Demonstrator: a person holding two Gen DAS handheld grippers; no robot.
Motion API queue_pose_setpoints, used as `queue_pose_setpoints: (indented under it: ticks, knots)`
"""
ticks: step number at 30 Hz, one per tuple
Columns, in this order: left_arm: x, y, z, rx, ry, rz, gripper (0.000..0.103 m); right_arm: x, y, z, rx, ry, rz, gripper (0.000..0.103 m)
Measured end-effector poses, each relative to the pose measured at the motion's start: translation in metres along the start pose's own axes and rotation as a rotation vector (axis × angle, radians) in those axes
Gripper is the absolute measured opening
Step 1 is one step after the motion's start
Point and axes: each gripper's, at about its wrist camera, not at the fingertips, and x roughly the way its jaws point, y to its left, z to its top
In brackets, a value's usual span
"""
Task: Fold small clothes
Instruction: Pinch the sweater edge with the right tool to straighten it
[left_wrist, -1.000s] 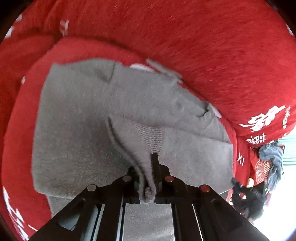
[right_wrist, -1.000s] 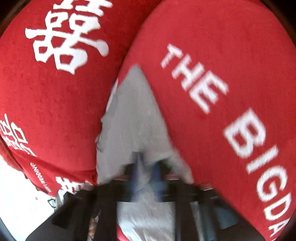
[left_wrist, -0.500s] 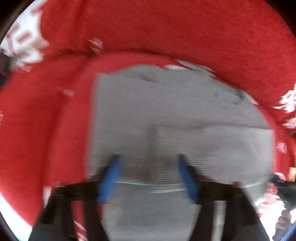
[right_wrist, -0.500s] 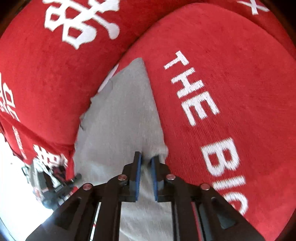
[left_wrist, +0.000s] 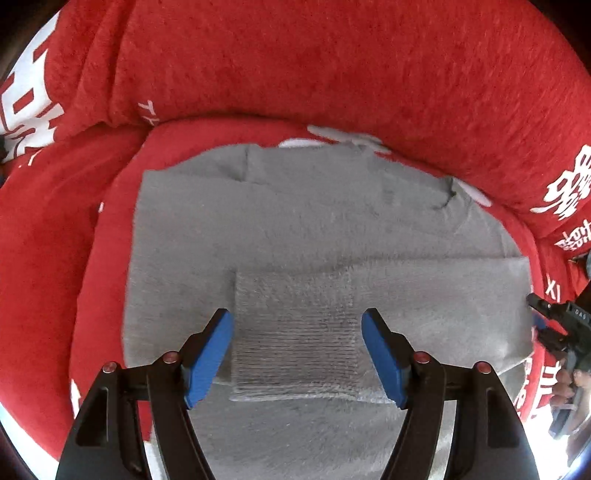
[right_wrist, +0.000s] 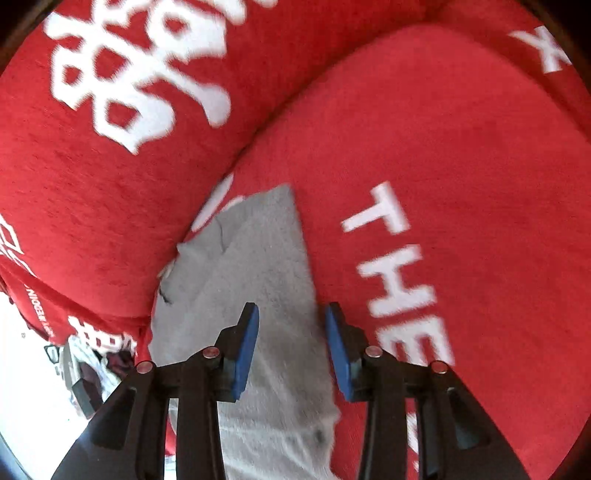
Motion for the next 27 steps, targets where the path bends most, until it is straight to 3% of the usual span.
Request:
queue_pose_setpoints:
  ticks: [1, 4, 6, 9, 11, 13, 16, 19, 24, 27]
  knots:
    - [0.001, 0.000, -0.001, -0.001, 0.003, 0.008, 0.072, 0.003, 0.006, 0.001, -0.019, 0.022, -0.011, 0.008]
    - [0.004, 0.001, -0.005, 0.001, 0.006, 0.040, 0.072, -0.013, 0.037, -0.001, -0.174, -0.009, -0.044, 0.008]
    - [0.009, 0.001, -0.007, 0.018, 0.010, 0.073, 0.072, -0.016, 0.041, -0.002, -0.254, -0.021, -0.133, 0.007]
    - [0.013, -0.003, -0.011, 0.056, -0.002, 0.110, 0.076, -0.001, 0.022, 0.000, -0.237, 0.040, -0.212, 0.008]
    - [0.007, -0.002, -0.011, 0.067, 0.002, 0.129, 0.076, -0.004, 0.018, -0.004, -0.197, 0.008, -0.194, 0.009]
    - [-0.002, 0.000, -0.011, 0.073, -0.015, 0.141, 0.076, -0.013, 0.021, -0.010, -0.168, -0.020, -0.229, 0.013]
    - [-0.016, 0.009, -0.011, 0.059, -0.027, 0.123, 0.076, -0.031, 0.034, -0.025, -0.220, -0.047, -0.266, 0.013]
    - [-0.020, 0.011, -0.012, 0.069, -0.026, 0.108, 0.076, -0.043, 0.052, -0.043, -0.301, -0.059, -0.250, 0.013]
    - [0.005, 0.002, -0.017, 0.138, 0.007, 0.225, 0.076, -0.018, 0.065, -0.074, -0.355, 0.027, -0.246, 0.013]
    - [0.003, 0.016, -0.020, 0.097, 0.004, 0.211, 0.076, 0.001, 0.053, -0.086, -0.359, 0.062, -0.311, 0.007]
